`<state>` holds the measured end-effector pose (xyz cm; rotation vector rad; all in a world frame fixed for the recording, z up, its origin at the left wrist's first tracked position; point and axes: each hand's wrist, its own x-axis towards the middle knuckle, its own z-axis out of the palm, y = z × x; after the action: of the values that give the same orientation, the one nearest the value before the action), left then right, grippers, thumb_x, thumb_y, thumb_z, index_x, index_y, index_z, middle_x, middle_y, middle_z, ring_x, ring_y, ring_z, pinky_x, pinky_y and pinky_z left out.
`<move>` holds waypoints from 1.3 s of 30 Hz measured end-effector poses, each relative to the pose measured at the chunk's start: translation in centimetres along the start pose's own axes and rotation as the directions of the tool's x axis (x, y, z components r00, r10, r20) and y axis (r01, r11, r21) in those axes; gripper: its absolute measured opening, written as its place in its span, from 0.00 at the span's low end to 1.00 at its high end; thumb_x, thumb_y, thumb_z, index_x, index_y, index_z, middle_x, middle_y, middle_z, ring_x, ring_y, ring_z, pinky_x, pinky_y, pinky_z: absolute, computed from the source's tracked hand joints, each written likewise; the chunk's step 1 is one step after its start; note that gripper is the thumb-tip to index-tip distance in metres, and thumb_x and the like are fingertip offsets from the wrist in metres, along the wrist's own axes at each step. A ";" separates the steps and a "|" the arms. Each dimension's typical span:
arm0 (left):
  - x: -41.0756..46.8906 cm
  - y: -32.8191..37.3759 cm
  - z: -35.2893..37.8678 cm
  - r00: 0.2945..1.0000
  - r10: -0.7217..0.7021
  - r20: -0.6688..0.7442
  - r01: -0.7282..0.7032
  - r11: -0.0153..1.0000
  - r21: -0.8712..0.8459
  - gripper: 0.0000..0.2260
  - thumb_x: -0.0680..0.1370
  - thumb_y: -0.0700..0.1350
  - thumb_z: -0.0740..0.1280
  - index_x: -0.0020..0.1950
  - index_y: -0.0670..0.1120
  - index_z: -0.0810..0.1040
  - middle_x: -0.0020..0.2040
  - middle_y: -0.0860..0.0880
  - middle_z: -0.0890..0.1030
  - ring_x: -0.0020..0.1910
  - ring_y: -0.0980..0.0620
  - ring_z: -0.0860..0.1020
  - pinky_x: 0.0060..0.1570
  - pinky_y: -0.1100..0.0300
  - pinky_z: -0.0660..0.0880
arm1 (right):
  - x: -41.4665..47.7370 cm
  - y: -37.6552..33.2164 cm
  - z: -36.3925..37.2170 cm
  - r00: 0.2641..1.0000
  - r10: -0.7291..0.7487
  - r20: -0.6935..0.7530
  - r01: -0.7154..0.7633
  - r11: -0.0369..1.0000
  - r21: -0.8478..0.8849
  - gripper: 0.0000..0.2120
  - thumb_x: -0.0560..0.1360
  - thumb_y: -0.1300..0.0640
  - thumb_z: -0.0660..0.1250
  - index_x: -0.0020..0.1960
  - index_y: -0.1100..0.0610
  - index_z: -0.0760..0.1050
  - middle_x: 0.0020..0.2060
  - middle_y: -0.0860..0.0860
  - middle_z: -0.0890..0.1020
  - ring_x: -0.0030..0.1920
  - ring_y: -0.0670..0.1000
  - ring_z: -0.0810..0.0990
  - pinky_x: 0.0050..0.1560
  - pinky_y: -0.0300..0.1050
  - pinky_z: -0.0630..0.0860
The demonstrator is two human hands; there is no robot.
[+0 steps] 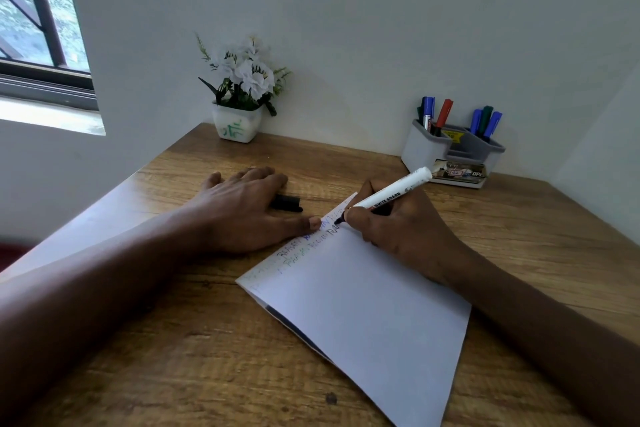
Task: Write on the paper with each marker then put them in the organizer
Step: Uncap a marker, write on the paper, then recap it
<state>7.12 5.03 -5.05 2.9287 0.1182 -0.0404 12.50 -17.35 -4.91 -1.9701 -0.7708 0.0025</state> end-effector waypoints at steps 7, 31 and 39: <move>0.0 0.0 0.0 1.000 0.000 -0.005 0.000 1.000 -0.002 0.49 0.67 0.81 0.50 0.81 0.55 0.55 0.83 0.54 0.54 0.81 0.51 0.54 0.78 0.38 0.49 | 0.2 0.1 0.3 0.999 -0.008 -0.050 0.007 1.000 -0.021 0.10 0.71 0.60 0.73 0.34 0.56 0.75 0.23 0.44 0.75 0.26 0.43 0.73 0.28 0.37 0.70; 0.1 0.0 0.0 1.000 -0.009 -0.009 0.009 1.000 -0.009 0.50 0.65 0.82 0.50 0.81 0.56 0.56 0.82 0.55 0.54 0.80 0.52 0.54 0.78 0.39 0.49 | 0.2 0.3 0.4 0.986 0.047 -0.160 -0.053 0.998 -0.035 0.13 0.72 0.57 0.75 0.32 0.54 0.74 0.24 0.46 0.77 0.25 0.44 0.75 0.28 0.39 0.71; 0.0 0.1 -0.1 1.000 -0.009 0.001 0.009 1.000 -0.019 0.50 0.65 0.82 0.50 0.81 0.56 0.56 0.82 0.54 0.54 0.81 0.51 0.54 0.78 0.38 0.49 | 0.2 0.1 0.4 0.973 0.108 -0.204 -0.108 0.994 0.013 0.13 0.73 0.57 0.74 0.33 0.57 0.75 0.24 0.47 0.78 0.25 0.45 0.74 0.29 0.42 0.72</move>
<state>7.14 5.00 -4.97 2.9089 0.1308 -0.0414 12.58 -17.01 -5.11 -1.9723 -0.5296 -0.1324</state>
